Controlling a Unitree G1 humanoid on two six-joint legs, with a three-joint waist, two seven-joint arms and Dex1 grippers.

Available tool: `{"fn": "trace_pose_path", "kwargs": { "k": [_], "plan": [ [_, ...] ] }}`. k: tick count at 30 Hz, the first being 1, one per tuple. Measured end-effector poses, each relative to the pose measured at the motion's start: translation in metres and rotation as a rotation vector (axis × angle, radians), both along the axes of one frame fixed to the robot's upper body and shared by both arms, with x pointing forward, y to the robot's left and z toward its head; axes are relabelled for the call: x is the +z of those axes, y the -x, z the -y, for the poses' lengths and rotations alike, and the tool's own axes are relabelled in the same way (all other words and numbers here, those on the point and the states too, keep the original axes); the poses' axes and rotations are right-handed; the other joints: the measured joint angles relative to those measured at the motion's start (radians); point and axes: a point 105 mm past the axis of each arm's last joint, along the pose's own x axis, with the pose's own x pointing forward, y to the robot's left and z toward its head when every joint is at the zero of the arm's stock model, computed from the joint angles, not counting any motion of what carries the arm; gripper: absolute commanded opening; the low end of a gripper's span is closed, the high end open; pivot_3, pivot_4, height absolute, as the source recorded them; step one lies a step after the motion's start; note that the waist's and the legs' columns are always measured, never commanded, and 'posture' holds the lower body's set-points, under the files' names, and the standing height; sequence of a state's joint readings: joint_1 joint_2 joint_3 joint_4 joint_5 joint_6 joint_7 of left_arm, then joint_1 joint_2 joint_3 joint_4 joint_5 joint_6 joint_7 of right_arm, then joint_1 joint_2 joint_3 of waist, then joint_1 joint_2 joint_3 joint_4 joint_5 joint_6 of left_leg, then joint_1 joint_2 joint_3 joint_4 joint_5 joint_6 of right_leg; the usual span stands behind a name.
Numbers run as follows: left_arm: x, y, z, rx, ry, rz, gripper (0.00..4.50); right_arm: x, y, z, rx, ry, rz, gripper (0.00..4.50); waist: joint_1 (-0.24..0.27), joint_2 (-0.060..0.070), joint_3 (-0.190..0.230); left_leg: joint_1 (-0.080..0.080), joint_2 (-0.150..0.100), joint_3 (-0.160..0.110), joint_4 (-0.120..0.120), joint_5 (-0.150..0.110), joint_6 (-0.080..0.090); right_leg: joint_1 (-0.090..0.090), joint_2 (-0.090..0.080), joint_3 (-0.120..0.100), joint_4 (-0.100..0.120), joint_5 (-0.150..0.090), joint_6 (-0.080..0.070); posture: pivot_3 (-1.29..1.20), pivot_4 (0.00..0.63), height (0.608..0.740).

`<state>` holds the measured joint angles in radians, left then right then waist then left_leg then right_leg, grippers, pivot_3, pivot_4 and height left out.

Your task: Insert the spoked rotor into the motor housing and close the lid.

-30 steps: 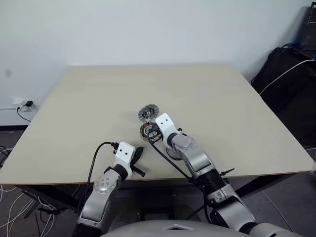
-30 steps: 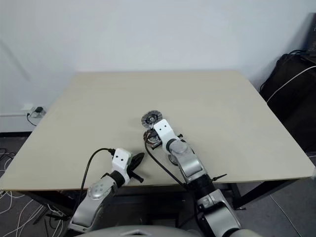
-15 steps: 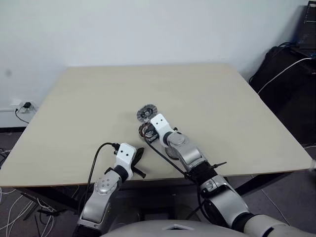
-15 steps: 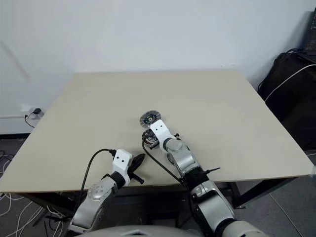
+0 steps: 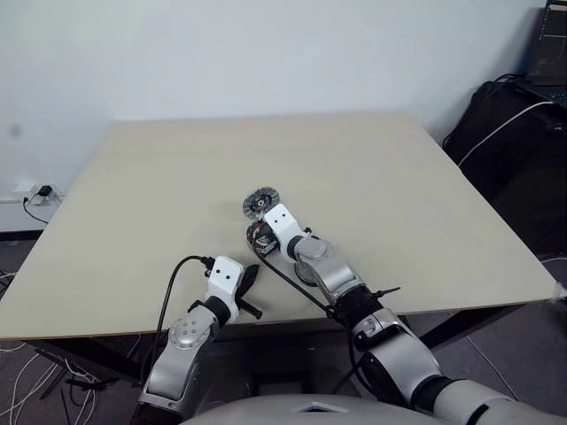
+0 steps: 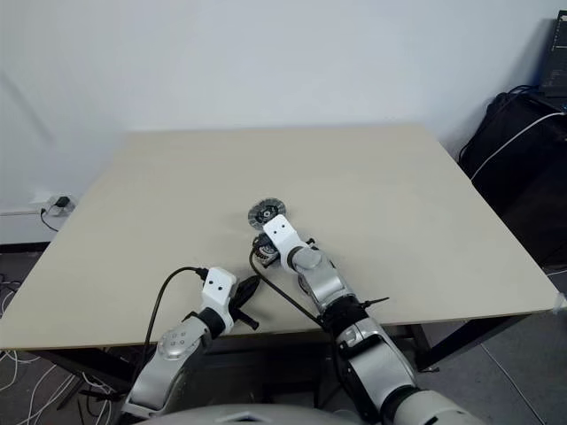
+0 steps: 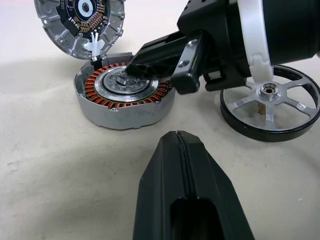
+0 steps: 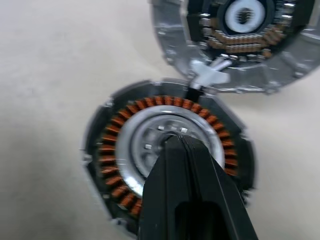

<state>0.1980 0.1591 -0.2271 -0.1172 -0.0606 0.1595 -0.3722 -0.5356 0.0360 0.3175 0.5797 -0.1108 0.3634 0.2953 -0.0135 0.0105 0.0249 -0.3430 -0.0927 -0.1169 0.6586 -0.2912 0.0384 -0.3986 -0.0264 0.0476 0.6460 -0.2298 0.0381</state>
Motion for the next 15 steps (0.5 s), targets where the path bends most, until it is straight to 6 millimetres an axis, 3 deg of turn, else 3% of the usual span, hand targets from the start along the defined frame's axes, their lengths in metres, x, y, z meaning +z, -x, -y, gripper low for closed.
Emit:
{"fn": "trace_pose_path", "kwargs": {
  "k": [15],
  "plan": [
    [0.0, 0.0, -0.001, 0.002, 0.0, 0.0, 0.0, 0.002, 0.006, -0.012, 0.074, -0.049, 0.002, 0.02, 0.0, 0.001, 0.0, 0.0, 0.0, 0.0, 0.0, 0.0, 0.0, 0.0, 0.0, 0.0, 0.0, 0.0, 0.0, 0.0, 0.0, 0.74]
  ]
}}
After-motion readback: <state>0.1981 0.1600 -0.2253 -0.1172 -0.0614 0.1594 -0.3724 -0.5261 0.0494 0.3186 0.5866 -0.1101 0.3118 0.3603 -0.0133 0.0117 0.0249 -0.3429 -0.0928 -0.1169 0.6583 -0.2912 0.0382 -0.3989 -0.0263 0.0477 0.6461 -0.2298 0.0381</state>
